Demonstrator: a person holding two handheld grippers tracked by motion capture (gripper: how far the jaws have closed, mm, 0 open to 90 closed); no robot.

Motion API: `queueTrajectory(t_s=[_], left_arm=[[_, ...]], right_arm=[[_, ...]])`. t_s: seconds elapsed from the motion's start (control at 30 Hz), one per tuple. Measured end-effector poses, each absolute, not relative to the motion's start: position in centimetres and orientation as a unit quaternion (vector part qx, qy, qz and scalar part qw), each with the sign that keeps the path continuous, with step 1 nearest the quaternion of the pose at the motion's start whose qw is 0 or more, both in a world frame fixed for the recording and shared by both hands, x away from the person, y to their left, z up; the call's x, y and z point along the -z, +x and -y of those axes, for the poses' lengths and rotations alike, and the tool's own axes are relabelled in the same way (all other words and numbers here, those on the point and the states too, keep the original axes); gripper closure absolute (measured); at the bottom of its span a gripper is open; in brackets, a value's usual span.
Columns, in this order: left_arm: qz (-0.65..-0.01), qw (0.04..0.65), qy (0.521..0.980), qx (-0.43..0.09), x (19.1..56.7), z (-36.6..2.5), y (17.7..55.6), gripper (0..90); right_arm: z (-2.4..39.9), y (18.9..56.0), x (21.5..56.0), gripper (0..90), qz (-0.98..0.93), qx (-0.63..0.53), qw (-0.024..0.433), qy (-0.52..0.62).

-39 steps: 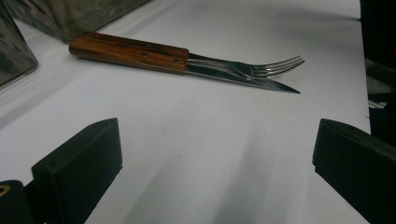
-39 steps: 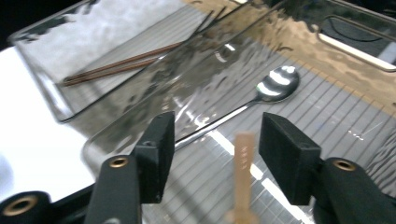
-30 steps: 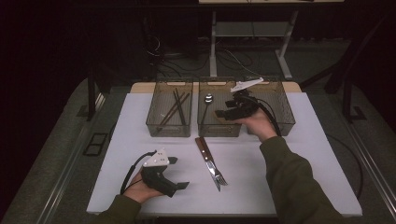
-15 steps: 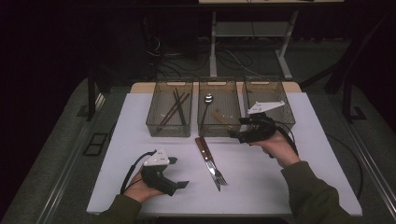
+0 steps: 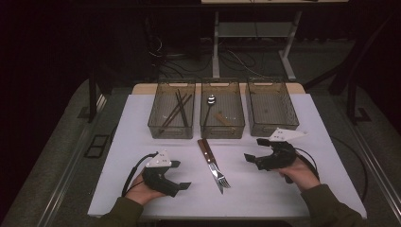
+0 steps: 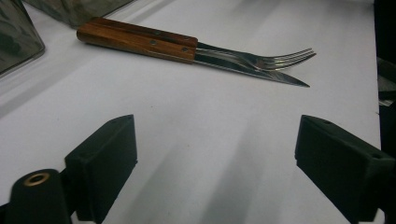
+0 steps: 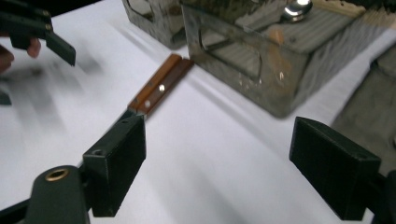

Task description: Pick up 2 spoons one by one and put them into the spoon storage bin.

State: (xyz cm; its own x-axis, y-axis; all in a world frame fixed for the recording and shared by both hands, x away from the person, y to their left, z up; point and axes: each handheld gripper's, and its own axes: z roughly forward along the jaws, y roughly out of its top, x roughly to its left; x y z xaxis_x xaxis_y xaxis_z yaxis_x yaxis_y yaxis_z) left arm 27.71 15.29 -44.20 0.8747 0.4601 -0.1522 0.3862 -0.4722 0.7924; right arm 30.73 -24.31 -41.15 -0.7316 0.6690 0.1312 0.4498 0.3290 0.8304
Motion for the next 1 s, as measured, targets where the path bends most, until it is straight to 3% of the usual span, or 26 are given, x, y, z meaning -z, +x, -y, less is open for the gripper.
queueTrajectory(t_s=[0.37,0.5,0.9,1.0], left_arm=[[-0.262,0.453,0.851,-0.037,43.9,-15.4,27.8,24.1],[-0.264,0.451,0.852,-0.039,43.7,-15.3,28.1,36.2],[-0.276,0.422,0.862,-0.046,43.0,-13.8,30.7,88.6],[-0.272,0.420,0.865,-0.048,42.8,-12.9,31.3,89.6]], right_arm=[[26.6,28.1,43.3,18.4,-0.806,-0.465,0.128,0.343],[27.3,27.4,44.1,17.1,-0.806,-0.457,0.129,0.354],[27.7,26.3,44.8,14.9,-0.813,-0.449,0.121,0.351],[27.7,26.3,44.8,14.9,-0.813,-0.452,0.121,0.348]])
